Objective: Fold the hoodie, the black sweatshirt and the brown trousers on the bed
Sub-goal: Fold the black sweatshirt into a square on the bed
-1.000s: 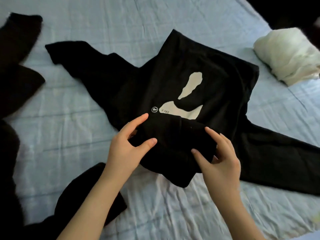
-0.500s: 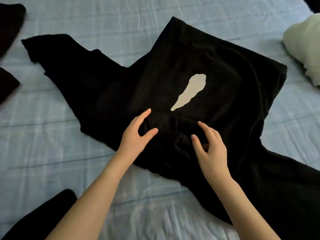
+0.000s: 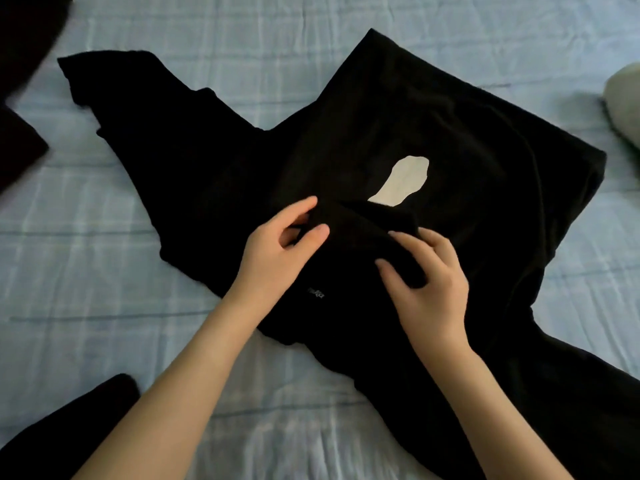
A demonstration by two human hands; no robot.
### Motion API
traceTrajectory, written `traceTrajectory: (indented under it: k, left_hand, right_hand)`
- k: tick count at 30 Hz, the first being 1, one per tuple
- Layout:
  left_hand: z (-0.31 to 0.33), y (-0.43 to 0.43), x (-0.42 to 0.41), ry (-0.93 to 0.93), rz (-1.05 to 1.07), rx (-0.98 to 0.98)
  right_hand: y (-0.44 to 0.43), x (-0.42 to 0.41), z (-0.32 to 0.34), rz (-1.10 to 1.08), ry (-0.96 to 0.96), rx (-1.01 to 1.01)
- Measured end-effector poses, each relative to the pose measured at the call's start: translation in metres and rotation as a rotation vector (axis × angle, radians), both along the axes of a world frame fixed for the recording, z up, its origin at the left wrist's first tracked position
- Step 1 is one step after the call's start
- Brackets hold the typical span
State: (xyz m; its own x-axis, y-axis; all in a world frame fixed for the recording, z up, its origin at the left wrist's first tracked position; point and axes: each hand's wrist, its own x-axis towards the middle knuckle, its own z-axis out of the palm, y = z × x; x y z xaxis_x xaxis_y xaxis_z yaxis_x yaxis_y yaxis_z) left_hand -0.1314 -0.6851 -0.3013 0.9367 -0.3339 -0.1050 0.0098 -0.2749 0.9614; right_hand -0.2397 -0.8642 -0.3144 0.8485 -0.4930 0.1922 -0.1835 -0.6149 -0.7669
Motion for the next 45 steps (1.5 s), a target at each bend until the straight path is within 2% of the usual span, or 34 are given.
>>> traceTrajectory:
  k: [1,3,4,5,7,8,10,12,13,14,16,18,20,24,25,28,29,31,33,35,37,42,45]
  left_hand:
    - [0.007,-0.008,0.011,0.029,-0.041,-0.090]
    - [0.015,-0.017,0.027,0.054,-0.046,-0.199]
    - [0.016,-0.019,0.030,-0.011,0.007,-0.160]
    - [0.014,-0.018,0.030,-0.107,0.075,-0.061]
    - [0.004,-0.012,0.019,-0.348,0.166,0.213]
    - [-0.005,-0.010,0.011,-0.450,0.132,0.332]
    - [-0.025,-0.010,0.002,-0.561,-0.128,0.562]
    - [-0.043,-0.016,0.007,-0.532,-0.321,0.699]
    - [-0.049,-0.019,0.013,-0.460,-0.311,0.671]
    - [-0.051,-0.021,0.020,-0.346,-0.215,0.560]
    - [-0.044,-0.018,0.030,-0.098,0.088,0.258]
    - [-0.036,-0.012,0.027,0.021,0.243,0.139]
    - [-0.024,-0.013,0.014,-0.080,0.180,0.243]
    - [-0.011,-0.033,-0.005,-0.766,-0.309,0.719]
    - [-0.017,-0.030,-0.003,-0.825,-0.388,0.849]
    - [-0.037,0.000,0.015,-0.592,-0.486,1.164]
    - [-0.044,0.010,0.019,-0.511,-0.509,1.229]
    - [-0.045,0.015,0.024,-0.465,-0.551,1.307]
    - [-0.030,-0.001,0.027,-0.518,-0.509,1.287]
    - [-0.013,-0.029,0.032,-0.659,-0.408,1.136]
    - [-0.011,-0.055,0.041,-0.767,-0.376,0.981]
    - [-0.078,-0.063,0.049,-0.655,-0.487,1.115]
    - [-0.073,-0.067,0.055,-0.603,-0.544,1.153]
  right_hand:
    - [-0.012,0.016,0.006,-0.041,-0.025,0.070]
    - [-0.034,0.044,0.021,-0.146,-0.065,0.394]
    - [-0.045,0.052,0.029,-0.220,-0.077,0.542]
    - [-0.052,0.056,0.034,-0.290,-0.077,0.581]
    - [-0.050,0.047,0.038,-0.345,-0.066,0.350]
    - [-0.041,0.038,0.035,-0.289,-0.084,0.195]
    - [-0.016,0.019,0.015,-0.065,-0.055,-0.053]
    - [0.003,0.008,-0.010,0.124,0.161,-0.217]
    - [0.006,0.007,-0.024,0.178,0.278,-0.290]
    - [0.006,0.007,-0.034,0.212,0.370,-0.353]
    - [0.001,0.007,-0.052,0.241,0.455,-0.432]
    - [-0.002,0.006,-0.061,0.231,0.451,-0.445]
    - [-0.001,0.004,-0.064,0.221,0.441,-0.433]
    - [0.000,0.004,-0.061,0.217,0.445,-0.444]
    - [0.000,0.003,-0.062,0.214,0.444,-0.444]
    - [0.001,0.002,-0.062,0.207,0.443,-0.444]
    - [0.002,0.002,-0.061,0.209,0.456,-0.442]
    - [0.004,0.003,-0.056,0.208,0.467,-0.434]
    - [0.004,0.007,-0.045,0.183,0.396,-0.414]
    - [-0.001,0.023,-0.034,0.132,0.237,-0.446]
    - [-0.012,0.052,-0.030,0.067,0.177,-0.497]
    - [-0.036,0.079,-0.073,0.107,0.440,-0.508]
    - [-0.040,0.081,-0.069,0.146,0.488,-0.467]
